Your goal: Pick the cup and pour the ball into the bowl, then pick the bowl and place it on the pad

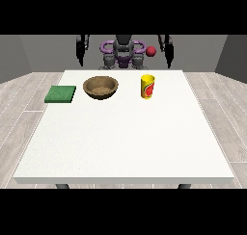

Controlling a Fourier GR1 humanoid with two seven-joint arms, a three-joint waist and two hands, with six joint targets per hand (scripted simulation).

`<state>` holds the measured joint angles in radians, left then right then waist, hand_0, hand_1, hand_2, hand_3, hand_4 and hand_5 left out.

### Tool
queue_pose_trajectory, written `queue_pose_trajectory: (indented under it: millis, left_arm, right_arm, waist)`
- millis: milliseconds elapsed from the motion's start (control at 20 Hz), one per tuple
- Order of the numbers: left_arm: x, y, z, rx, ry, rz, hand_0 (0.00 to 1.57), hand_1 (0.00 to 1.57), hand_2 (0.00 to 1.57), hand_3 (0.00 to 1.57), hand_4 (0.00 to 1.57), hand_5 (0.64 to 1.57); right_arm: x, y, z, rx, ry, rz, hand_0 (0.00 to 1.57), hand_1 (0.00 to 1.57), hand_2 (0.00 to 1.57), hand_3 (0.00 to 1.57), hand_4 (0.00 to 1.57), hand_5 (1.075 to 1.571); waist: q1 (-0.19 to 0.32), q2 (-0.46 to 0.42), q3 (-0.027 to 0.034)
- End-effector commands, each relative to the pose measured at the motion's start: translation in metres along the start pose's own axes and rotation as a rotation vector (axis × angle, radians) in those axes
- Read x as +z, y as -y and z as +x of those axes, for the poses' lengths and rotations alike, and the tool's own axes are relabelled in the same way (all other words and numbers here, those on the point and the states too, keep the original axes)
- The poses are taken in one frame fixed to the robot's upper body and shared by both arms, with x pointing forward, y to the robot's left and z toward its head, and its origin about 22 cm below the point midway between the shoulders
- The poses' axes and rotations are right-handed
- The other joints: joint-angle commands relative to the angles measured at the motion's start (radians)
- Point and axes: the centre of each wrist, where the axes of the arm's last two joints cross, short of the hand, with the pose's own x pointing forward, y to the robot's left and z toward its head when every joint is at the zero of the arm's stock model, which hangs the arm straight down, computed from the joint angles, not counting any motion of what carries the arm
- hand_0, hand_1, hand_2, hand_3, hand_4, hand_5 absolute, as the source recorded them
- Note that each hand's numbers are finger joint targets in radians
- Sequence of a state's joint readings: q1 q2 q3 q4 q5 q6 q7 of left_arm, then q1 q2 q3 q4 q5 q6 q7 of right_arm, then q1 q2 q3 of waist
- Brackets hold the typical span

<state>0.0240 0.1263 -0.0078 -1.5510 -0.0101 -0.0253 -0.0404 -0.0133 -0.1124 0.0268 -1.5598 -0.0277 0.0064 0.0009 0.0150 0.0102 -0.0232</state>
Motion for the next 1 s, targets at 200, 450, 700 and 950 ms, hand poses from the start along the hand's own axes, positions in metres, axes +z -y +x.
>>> queue_pose_trajectory:
  millis: [200,450,700,950]
  left_arm:
    - [-0.002,-0.011,0.027,-0.014,0.019,0.008,0.0,0.0,0.0,0.0,0.66,1.566]
    - [0.003,0.027,0.047,0.276,-0.181,0.054,0.0,0.0,0.0,0.0,0.63,1.564]
    - [-0.008,0.03,0.1,0.249,-0.149,0.068,0.0,0.0,0.0,0.0,0.6,1.563]
    - [-0.027,0.033,0.102,0.205,0.085,0.059,0.0,0.0,0.0,0.0,0.6,1.556]
  right_arm:
    - [-0.001,0.013,0.028,0.034,0.015,-0.015,0.0,0.0,0.0,0.0,0.87,1.533]
    - [0.018,0.012,0.039,-0.162,-0.197,-0.067,0.0,0.0,0.0,0.0,0.86,1.53]
    - [0.026,0.023,0.083,-0.141,-0.154,-0.069,0.0,0.0,0.0,0.0,0.82,1.54]
    - [0.013,0.009,0.099,-0.116,0.071,-0.05,0.0,0.0,0.0,0.0,0.76,1.551]
  waist:
    - [-0.002,-0.253,0.0177]
    - [-0.068,-0.413,0.0232]
    - [-0.078,-0.354,0.0234]
    - [-0.087,-0.12,0.0229]
